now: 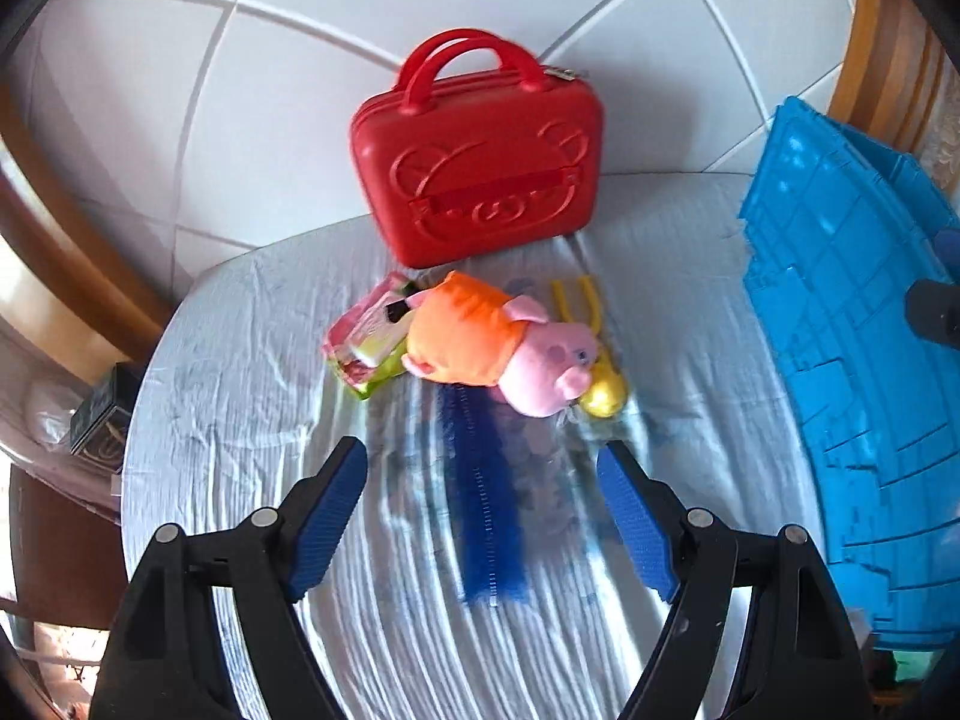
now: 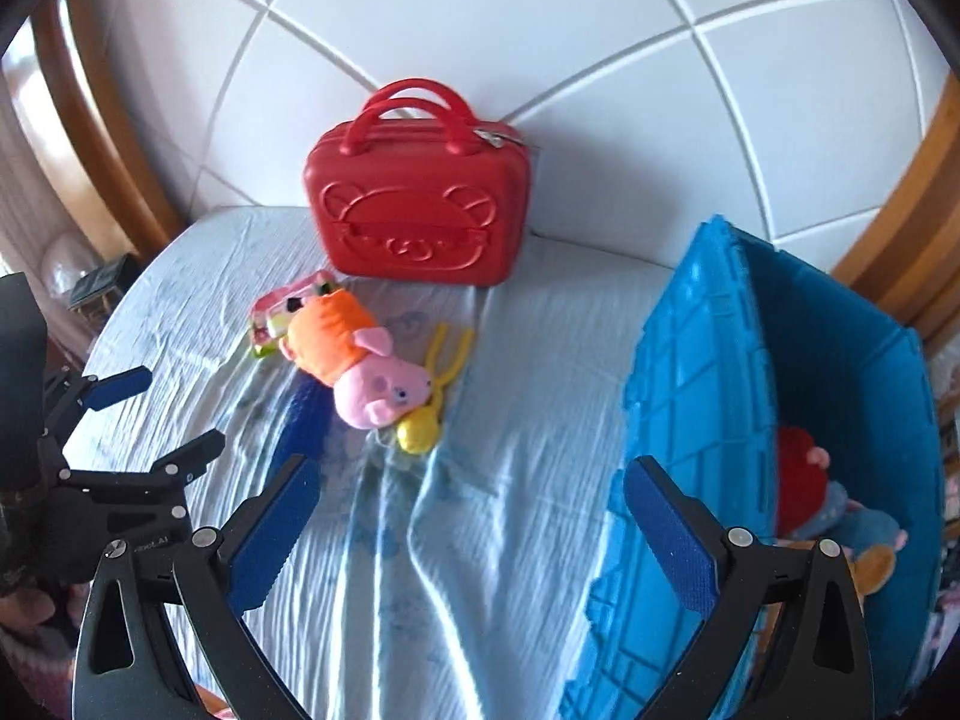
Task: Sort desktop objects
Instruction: 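Move both grippers back toward the orange-shirt pig on the bed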
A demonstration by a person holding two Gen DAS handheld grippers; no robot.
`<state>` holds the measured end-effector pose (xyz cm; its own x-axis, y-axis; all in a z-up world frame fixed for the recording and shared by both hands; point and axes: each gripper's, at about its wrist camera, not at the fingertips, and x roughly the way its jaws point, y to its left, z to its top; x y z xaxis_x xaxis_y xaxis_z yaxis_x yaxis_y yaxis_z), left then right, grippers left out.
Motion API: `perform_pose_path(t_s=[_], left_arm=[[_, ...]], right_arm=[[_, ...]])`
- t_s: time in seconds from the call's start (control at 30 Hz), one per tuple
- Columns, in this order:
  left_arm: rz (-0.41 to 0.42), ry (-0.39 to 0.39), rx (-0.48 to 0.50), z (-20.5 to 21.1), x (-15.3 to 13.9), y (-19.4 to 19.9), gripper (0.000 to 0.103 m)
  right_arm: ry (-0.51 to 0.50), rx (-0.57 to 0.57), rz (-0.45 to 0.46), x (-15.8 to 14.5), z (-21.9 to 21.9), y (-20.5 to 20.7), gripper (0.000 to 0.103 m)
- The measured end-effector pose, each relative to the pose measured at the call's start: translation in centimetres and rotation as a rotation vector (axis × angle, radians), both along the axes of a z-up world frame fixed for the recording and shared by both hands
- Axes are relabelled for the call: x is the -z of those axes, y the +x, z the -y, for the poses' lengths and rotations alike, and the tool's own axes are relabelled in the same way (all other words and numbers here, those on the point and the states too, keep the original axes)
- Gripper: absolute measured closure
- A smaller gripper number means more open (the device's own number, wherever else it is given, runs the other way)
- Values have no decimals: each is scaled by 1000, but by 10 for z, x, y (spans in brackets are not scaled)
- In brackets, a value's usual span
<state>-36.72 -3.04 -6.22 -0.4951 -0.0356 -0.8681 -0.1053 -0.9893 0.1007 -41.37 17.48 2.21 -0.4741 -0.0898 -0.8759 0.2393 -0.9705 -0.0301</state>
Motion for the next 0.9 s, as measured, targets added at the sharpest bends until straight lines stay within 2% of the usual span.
perform_pose_path(t_s=[0.07, 0.2, 0.33, 0.43, 0.67, 0.9], left_arm=[[-13, -8, -27, 23, 13, 8, 24], [-30, 24, -72, 60, 32, 18, 24], [-23, 11, -83, 77, 48, 18, 24], [-6, 42, -91, 87, 61, 9, 24], [37, 74, -106, 95, 91, -42, 24], [78, 109, -97, 89, 122, -128, 24]], right_arm=[[-2, -13, -5, 15, 13, 2, 0], [-39, -26, -4, 50, 30, 1, 0], [-98, 4, 50, 89, 37, -11, 0], [-121, 15, 112, 117, 43, -25, 0], [-105, 23, 189, 157, 61, -68, 0], [-55, 68, 206, 192, 67, -130, 0]])
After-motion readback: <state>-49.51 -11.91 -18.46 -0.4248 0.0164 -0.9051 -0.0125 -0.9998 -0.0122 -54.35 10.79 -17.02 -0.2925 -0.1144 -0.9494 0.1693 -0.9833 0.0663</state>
